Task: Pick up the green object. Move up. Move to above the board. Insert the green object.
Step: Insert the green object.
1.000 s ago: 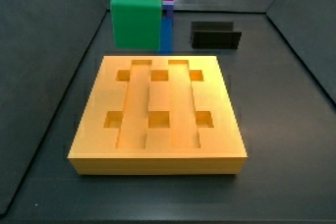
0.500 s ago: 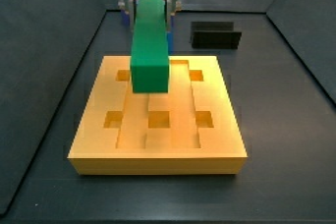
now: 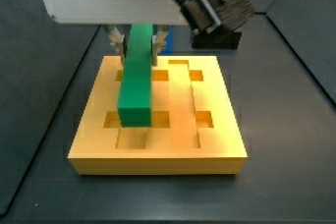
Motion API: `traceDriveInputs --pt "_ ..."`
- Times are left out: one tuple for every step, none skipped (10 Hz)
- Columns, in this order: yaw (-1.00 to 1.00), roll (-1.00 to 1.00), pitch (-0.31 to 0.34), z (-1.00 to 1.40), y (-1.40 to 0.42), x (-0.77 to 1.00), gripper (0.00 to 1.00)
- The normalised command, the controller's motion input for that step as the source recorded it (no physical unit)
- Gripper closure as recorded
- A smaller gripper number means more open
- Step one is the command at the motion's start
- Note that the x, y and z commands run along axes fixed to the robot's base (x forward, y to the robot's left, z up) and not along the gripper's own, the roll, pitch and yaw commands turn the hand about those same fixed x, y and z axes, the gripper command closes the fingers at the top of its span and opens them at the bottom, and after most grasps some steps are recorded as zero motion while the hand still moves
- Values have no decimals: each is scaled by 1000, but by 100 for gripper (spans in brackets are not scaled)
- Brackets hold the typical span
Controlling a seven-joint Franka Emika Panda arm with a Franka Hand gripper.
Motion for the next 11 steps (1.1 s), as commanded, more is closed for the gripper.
traceDriveInputs --pt "26 -30 -211 -369 0 -29 100" --pt "20 0 -151 -306 -69 0 100" --pt "0 93 -50 -397 -86 0 100" --pt "0 90 -19 -380 -34 0 100" --pt "0 61 -11 -289 -14 0 100" --pt "0 0 -31 -163 -54 0 100" --pt "69 131 0 -166 -217 0 100" --pt "54 130 0 -229 -100 0 100" --pt "0 61 -10 -237 0 -26 100" --pt "0 64 0 -237 0 0 100" --pt "0 84 0 -311 0 0 100"
